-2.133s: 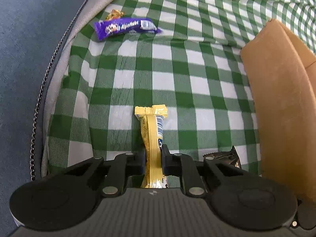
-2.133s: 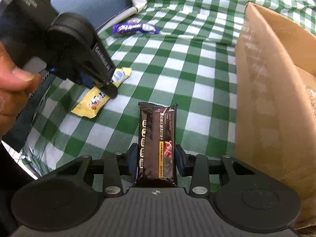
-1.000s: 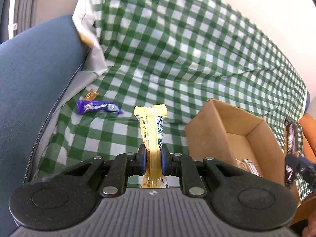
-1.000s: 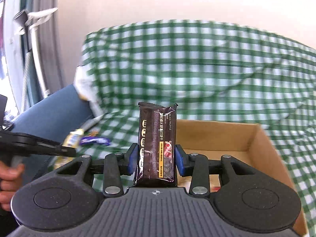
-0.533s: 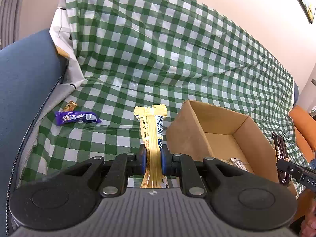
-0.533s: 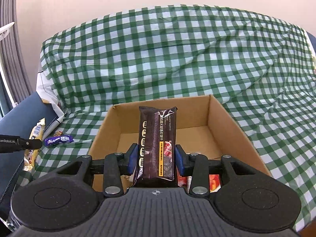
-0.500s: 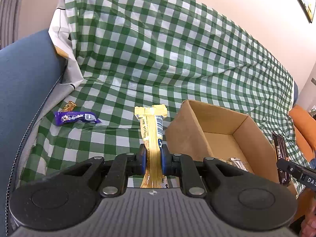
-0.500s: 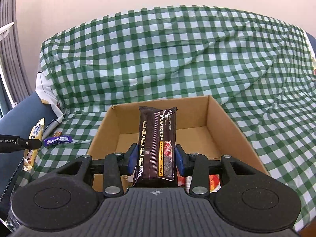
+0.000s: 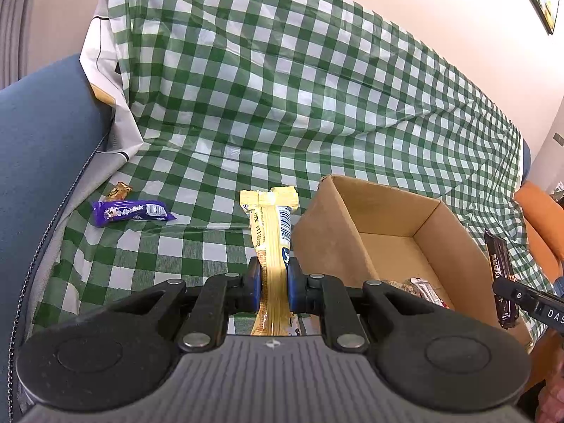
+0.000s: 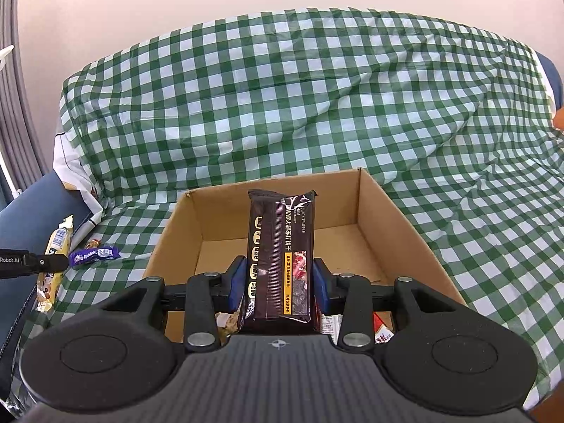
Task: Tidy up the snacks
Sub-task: 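Hold the yellow bar and chocolate bar above the box with both grippers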
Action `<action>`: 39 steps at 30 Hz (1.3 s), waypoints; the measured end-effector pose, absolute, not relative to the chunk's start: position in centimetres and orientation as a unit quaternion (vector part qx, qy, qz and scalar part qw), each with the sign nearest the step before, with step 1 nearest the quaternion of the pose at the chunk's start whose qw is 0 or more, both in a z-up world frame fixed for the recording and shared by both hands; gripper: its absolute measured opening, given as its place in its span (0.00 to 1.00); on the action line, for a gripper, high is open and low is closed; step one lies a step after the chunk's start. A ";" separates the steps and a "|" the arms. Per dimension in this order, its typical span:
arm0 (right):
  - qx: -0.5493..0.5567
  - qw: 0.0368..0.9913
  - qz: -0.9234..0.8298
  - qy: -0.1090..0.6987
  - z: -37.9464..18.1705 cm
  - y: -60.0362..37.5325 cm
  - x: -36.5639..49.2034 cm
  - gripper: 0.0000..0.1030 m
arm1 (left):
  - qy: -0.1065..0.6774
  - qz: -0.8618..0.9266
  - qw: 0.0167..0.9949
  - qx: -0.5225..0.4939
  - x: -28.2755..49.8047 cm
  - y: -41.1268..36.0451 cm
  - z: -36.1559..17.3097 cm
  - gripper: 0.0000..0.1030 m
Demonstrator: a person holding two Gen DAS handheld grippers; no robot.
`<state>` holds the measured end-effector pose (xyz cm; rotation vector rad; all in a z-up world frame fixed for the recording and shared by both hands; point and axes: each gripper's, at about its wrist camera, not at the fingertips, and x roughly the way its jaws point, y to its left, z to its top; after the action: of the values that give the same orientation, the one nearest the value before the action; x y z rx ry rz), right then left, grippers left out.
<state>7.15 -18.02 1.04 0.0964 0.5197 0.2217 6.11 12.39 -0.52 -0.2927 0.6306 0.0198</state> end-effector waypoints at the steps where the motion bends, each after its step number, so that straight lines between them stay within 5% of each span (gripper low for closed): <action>1: 0.047 0.959 0.110 0.256 1.1 -18.0 7.2 0.40 | 0.309 0.010 0.940 -0.143 6.1 12.4 -0.5 0.15; 39: 0.055 0.970 0.054 0.232 1.3 -19.7 7.1 0.40 | 0.259 -0.067 0.954 -0.138 6.5 7.9 0.6 0.15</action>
<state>7.13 -19.70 1.32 0.1111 0.4682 0.1087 6.47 7.94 0.62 -0.2808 0.5251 -0.1352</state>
